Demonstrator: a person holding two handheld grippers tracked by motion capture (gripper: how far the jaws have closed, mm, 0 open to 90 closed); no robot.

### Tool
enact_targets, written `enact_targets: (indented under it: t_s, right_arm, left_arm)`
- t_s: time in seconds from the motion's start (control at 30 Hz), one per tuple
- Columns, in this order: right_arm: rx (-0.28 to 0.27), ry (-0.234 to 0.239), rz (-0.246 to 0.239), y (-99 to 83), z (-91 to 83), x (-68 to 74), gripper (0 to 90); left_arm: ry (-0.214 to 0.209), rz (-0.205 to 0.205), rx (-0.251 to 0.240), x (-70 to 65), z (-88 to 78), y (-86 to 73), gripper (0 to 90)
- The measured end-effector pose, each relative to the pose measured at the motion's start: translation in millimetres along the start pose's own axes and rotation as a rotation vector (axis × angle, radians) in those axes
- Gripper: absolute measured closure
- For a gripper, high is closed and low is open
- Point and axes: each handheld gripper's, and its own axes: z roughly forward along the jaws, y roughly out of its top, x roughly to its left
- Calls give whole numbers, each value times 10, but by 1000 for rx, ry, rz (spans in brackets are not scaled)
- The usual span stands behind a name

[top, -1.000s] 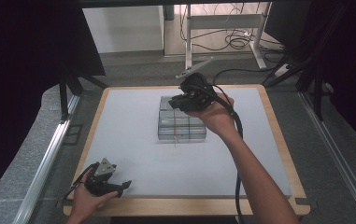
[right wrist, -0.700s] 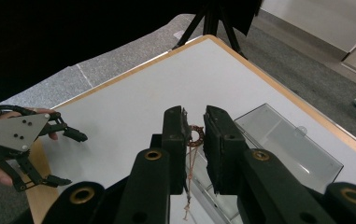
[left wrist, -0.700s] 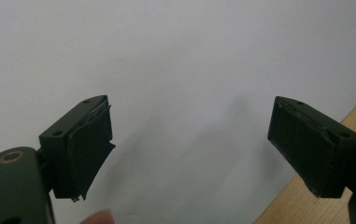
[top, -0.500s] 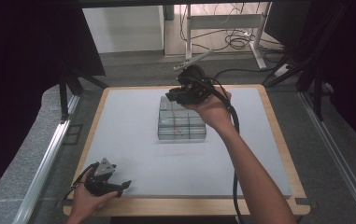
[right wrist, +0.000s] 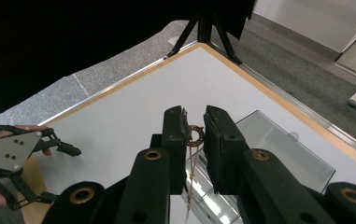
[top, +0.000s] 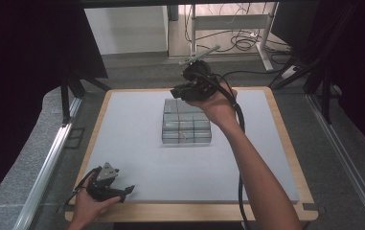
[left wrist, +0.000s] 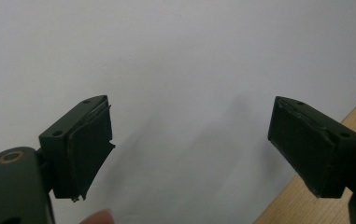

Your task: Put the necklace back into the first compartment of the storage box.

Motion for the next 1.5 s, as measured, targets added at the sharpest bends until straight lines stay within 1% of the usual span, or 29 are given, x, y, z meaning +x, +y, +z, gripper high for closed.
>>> enact_targets:
  t_s: [0.07,0.17,0.4,0.43,0.63,0.67,0.7,0.83,0.9,1.07,1.13,1.2,1.27,1.47,1.5]
  right_arm:
    - [-6,1,0,18,9,-7,772]
    - [2,-2,2,36,44,-18,772]
    - [4,-8,8,90,114,-101,772]
    - [5,-10,17,101,123,-109,772]
    - [7,-13,22,140,204,-163,772]
    - [6,-14,16,143,221,-176,772]
    - [7,-16,28,147,239,-176,772]
    - [10,-20,33,146,288,-205,772]
    - [2,-20,34,129,304,-225,772]
    - [3,-24,52,95,364,-278,772]
    - [11,-24,50,102,395,-293,772]
    - [9,-22,58,114,420,-302,772]
    - [8,-23,56,127,451,-309,772]
    - [2,-31,72,142,539,-326,772]
    - [-4,-32,68,139,554,-331,773]
  left_arm:
    - [-1,1,3,-1,4,0,143]
    - [0,3,6,0,5,0,143]
    - [1,-1,6,2,7,-6,142]
    - [1,-1,6,3,7,-7,142]
    - [0,-3,8,6,8,-10,142]
    - [0,-2,9,6,9,-10,142]
    - [0,-1,9,6,9,-10,142]
    - [3,2,10,7,0,-13,142]
    - [2,2,8,8,-3,-17,142]
    - [-2,-3,8,9,0,-20,142]
    - [-9,-11,4,5,2,-17,142]
    - [-15,-15,2,0,1,-13,142]
    - [-14,-13,3,-6,5,-13,142]
    - [-11,-9,4,0,-1,-15,142]
    - [-13,-8,5,1,0,-15,143]
